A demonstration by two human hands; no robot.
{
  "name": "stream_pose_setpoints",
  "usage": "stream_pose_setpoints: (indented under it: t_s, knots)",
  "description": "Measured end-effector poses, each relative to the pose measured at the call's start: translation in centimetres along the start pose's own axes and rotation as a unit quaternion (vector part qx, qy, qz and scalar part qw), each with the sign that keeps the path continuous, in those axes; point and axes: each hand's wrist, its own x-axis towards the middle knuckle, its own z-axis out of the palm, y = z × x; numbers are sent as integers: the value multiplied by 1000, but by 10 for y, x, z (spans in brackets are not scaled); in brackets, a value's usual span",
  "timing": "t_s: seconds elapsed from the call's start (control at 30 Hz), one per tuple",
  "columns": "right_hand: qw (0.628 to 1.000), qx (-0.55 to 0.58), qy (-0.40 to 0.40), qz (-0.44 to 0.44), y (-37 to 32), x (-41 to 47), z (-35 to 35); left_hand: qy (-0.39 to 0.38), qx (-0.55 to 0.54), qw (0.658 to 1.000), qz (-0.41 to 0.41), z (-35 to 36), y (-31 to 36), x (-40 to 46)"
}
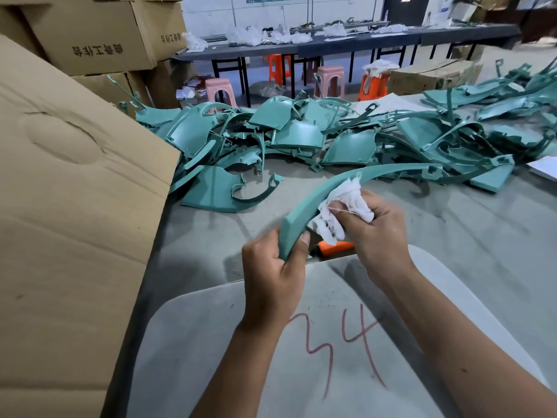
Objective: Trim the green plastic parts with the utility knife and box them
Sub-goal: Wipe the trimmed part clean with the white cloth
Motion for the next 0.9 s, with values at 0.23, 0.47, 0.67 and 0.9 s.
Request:
stream_pose_setpoints:
  t_s: [0.23,0.47,0.67,0.9]
  knots:
    - [957,-224,-105,-151,4,10,-21,-2,-231,949,-213,-10,-10,16]
    - [996,-9,85,22,0,6,-19,82,-278,902,-321,-18,-21,28]
    - [990,-119,-80,13,-1,-12,19,17,-298,917,-264,-10,-10,21]
    - [988,71,-126,59,-10,-9,-1,-21,-385,867,-316,-19,-11,25]
